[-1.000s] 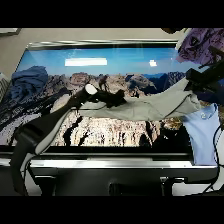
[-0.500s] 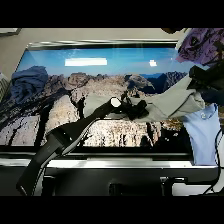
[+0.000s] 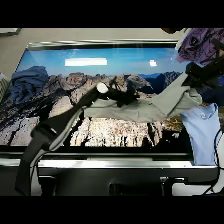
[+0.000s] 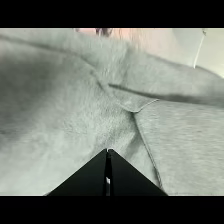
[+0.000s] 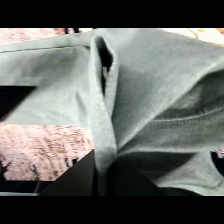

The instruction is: Fold the clothes and pants, and hang the long-sleeved shirts on hangers.

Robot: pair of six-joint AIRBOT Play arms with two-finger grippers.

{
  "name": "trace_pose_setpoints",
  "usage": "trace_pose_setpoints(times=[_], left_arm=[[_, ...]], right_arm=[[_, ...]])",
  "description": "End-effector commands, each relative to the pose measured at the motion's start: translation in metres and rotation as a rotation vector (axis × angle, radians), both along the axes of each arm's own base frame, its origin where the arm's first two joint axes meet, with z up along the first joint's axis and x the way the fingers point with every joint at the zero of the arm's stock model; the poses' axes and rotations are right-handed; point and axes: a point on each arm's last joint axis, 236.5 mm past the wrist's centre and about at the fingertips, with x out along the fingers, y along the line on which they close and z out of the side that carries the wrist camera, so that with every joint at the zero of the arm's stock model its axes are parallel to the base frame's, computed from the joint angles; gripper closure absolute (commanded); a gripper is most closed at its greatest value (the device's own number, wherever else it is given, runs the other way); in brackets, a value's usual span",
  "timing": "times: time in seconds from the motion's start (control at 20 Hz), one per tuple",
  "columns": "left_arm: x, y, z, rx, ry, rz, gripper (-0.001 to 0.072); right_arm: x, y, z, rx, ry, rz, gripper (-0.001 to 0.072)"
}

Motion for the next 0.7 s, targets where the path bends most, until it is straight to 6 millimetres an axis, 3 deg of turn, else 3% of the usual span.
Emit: trace_pose_setpoints(times=[0.0, 0.2, 0.35, 0.5, 0.65], left_arm=[[0.022, 0.124, 0.032, 0.280, -0.093, -0.029, 0.0688], [0.032, 0.293, 0.080, 0.627, -0.153, 0.070, 0.0687], [0.025, 0.388, 0.115, 0.776, -0.178, 0.158, 0.0686], [0.020, 0.443, 0.140, 0.796, -0.187, 0.258, 0.0686], [0.017, 0.475, 0.150, 0.803, -0.181, 0.329, 0.0686]], right_arm=[[0.011, 0.056, 0.009, 0.072, -0.036, 0.025, 0.0682], [0.022, 0.143, 0.013, 0.120, -0.094, 0.066, 0.0683], [0.023, 0.209, 0.002, 0.168, -0.093, 0.098, 0.0683], [0.023, 0.262, -0.021, 0.198, -0.070, 0.128, 0.0683], [0.028, 0.302, -0.048, 0.227, -0.060, 0.140, 0.0683]])
